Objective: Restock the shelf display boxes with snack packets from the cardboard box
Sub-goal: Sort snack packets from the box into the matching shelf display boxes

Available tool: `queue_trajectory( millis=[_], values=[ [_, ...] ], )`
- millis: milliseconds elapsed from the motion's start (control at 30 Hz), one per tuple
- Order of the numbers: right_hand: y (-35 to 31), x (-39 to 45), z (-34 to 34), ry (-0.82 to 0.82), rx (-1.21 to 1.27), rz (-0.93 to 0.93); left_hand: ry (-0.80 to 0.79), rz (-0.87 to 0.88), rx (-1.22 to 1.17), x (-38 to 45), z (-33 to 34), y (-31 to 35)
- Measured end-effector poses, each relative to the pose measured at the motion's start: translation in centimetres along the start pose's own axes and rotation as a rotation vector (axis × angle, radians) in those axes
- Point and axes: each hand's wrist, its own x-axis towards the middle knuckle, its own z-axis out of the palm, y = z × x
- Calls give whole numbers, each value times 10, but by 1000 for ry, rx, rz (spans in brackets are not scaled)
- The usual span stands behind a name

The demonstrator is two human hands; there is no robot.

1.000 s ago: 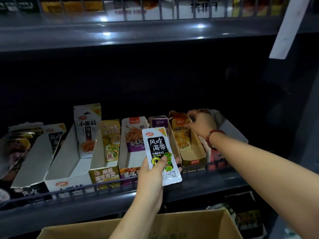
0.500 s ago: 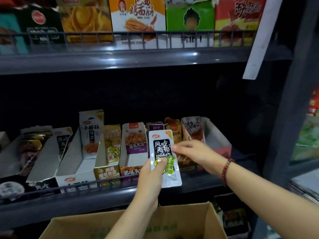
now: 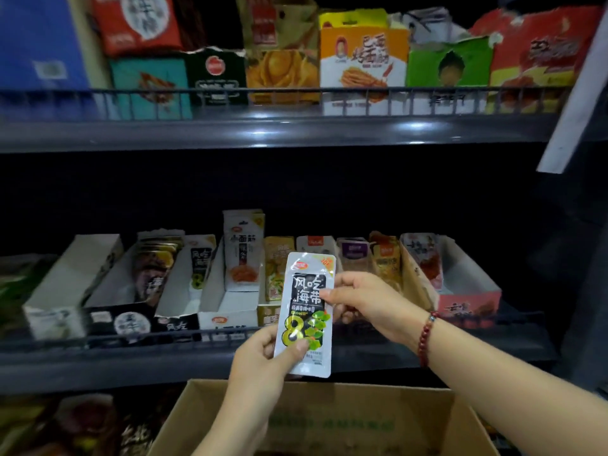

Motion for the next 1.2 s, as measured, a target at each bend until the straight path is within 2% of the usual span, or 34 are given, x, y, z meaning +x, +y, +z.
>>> queue_trajectory(
  millis=[200,333,400,533,600,667,833,967,1067,1200],
  values=[
    [-24,52,60,30,-55,-52,92,80,67,28,-63,-3],
    [-37,96,93,43,-80,-82,191,248,218,54,-97,-11],
    [-44,122,105,86,-103,-85,250,366,431,68,-116,-19],
    [-54,180,130,211,-148,-103,357,567,1120,96,-151,-44],
    [-59,201,142,256,-167,-134,339,557,1307,106,-164,-56],
    [-64,218,153,294,-216,-153,324,561,1396,111,-170,-62],
    [-57,254,174,353,-443,-166,331,562,1413,111,-170,-72],
    [-43,267,183,353,-517,-191,361,562,1361,113,-167,-78],
    [-32,273,183,324,-668,-138,368,574,1334,113,-165,-79],
    [-25,280,184,305,-678,-137,387,587,1305,115,-165,-83]
  ],
)
